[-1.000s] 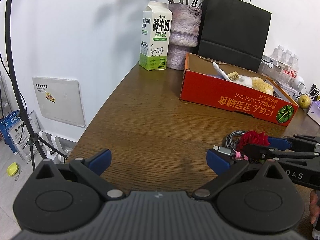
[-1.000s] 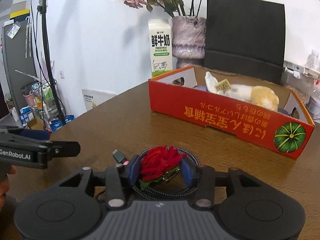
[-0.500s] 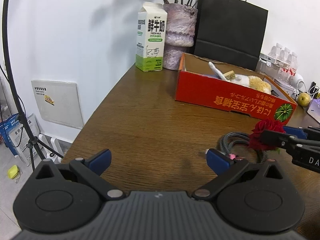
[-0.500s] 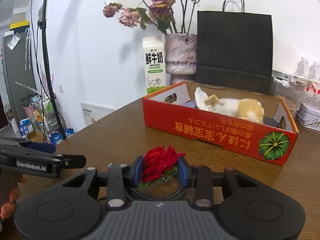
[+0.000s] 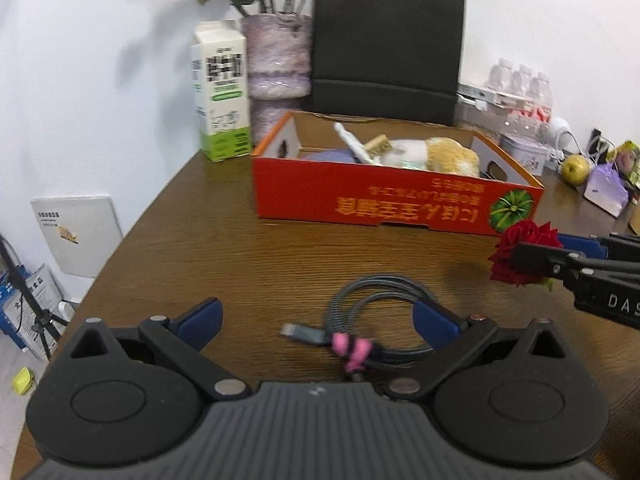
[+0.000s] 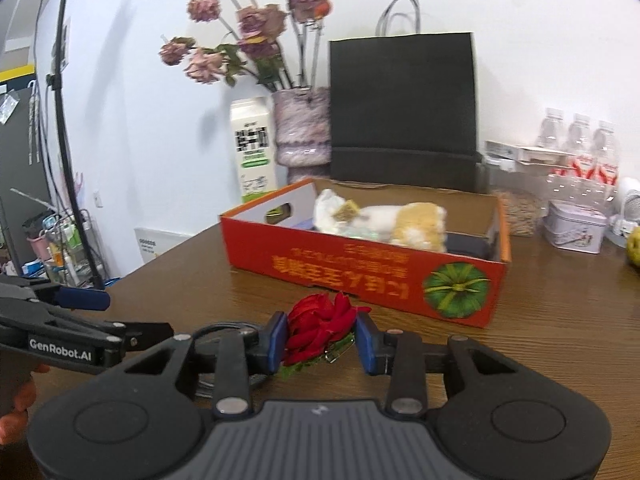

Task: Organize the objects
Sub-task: 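Close the left tool on the coiled black cable while the right tool holds the rose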

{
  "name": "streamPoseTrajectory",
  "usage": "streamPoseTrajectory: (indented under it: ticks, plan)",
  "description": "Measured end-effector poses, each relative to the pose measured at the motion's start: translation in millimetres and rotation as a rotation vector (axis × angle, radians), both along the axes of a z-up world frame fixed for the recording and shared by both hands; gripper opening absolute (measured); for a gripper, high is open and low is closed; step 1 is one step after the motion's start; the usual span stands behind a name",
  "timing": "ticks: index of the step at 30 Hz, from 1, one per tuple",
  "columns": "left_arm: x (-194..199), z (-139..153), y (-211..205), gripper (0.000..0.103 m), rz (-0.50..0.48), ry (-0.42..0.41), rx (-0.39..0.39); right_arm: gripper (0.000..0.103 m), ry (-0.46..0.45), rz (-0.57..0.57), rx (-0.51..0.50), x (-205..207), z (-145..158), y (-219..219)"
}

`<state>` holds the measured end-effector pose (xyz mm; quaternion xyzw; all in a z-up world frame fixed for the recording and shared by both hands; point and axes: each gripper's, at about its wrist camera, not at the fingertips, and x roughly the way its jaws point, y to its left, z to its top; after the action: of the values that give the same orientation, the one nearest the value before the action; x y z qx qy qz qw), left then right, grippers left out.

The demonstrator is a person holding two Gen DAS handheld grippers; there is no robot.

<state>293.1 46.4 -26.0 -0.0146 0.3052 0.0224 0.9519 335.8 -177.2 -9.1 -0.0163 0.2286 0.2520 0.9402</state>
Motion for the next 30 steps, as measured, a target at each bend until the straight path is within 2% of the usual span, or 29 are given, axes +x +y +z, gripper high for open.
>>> streamPoseTrajectory:
  ticks: [9, 17, 20, 24, 27, 29, 30]
  plan:
    - [27.6, -7.0, -44.9, 0.103, -0.112, 0.075, 0.042, 0.035, -0.005, -0.028, 0.005, 7.3, 0.3, -41.9]
    - [54.7, -23.3, -58.0, 0.103, -0.138, 0.216, 0.154, 0.035, 0.002, -0.012, 0.022, 10.3, 0.7, -58.2]
    - [58.3, -26.7, -50.1, 0.103, -0.141, 0.263, 0.126, 0.035, 0.000, -0.003, 0.030, 10.0, 1.8, -60.6]
    - [64.2, -29.9, -36.4, 0.103, -0.119, 0.307, 0.017, 0.035, -0.002, 0.009, 0.035, 8.9, 2.6, -61.2]
    - [62.8, -28.5, -38.7, 0.103, -0.118, 0.325, 0.023, 0.035, -0.005, 0.014, 0.038, 7.1, 3.0, -61.4]
    - [57.2, -27.4, -40.2, 0.097, -0.099, 0.314, 0.023, 0.035, -0.006, 0.016, 0.038, 6.3, 3.1, -61.3]
    - [54.0, -25.6, -42.7, 0.087, -0.094, 0.297, 0.026, 0.035, -0.007, 0.017, 0.037, 6.0, 3.0, -61.0]
